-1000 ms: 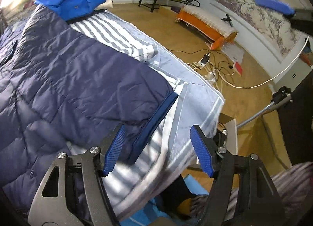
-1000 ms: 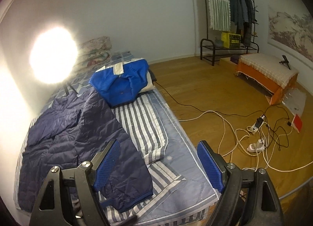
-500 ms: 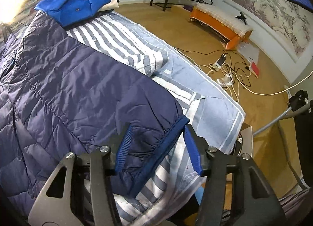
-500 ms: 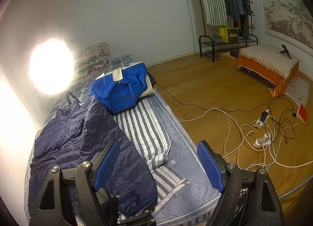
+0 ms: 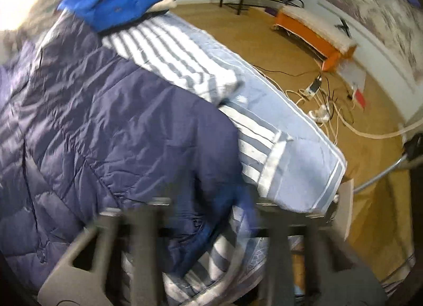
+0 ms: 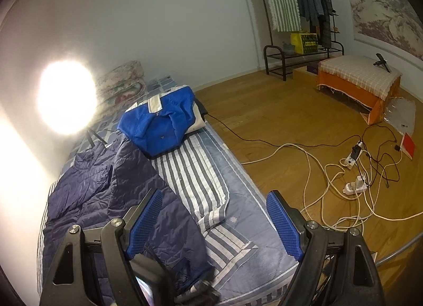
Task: Fold large clothes
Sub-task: 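Move the left tool to the jacket's opposite side edge and grasp it, then fold the held side toward the jacket center, then open the left tool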
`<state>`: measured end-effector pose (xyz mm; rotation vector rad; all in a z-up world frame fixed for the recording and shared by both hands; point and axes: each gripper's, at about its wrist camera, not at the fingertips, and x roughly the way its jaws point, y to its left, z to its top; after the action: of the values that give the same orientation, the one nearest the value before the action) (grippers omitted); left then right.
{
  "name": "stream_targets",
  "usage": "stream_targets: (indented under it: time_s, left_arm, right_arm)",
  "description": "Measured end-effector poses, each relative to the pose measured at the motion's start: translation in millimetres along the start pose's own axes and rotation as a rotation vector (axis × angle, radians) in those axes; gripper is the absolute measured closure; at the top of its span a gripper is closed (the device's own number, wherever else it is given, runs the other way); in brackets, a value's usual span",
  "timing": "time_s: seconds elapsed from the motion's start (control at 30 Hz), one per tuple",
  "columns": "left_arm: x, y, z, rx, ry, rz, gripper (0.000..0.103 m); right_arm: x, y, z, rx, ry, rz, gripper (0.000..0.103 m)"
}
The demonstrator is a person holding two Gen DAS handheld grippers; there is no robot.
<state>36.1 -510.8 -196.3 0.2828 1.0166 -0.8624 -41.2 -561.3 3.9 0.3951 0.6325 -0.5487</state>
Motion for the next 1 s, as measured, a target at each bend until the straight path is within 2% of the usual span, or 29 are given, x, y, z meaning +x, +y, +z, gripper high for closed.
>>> stream_targets:
  time_s: [0.1, 0.33, 0.5, 0.73, 0.83, 1.0]
  left_arm:
    - [-16, 16, 6, -0.025, -0.021, -0.075, 0.094]
    - [-78, 69, 22, -0.086, -0.083, -0.131, 0.096]
    - [-130, 131, 29, -0.082, -0.148, -0.039, 0.096]
    - [-187, 255, 26, -0.210, -0.226, 0.083, 0.096]
    - [-205, 305, 27, -0.262, -0.258, 0.129, 0.097]
    - [-217, 374, 32, -0.287, -0.283, 0.223, 0.097]
  right_arm:
    - [2, 1, 1, 0.006, 0.002, 0.002, 0.020]
    - [6, 21, 1, -0.015, 0.018, 0.041, 0.020]
    - [10, 49, -1, -0.051, 0.027, 0.072, 0.020]
    - [20, 98, -8, -0.113, 0.051, 0.110, 0.020]
    - [28, 123, -13, -0.156, 0.065, 0.117, 0.020]
    - [39, 159, -22, -0.218, 0.090, 0.145, 0.020]
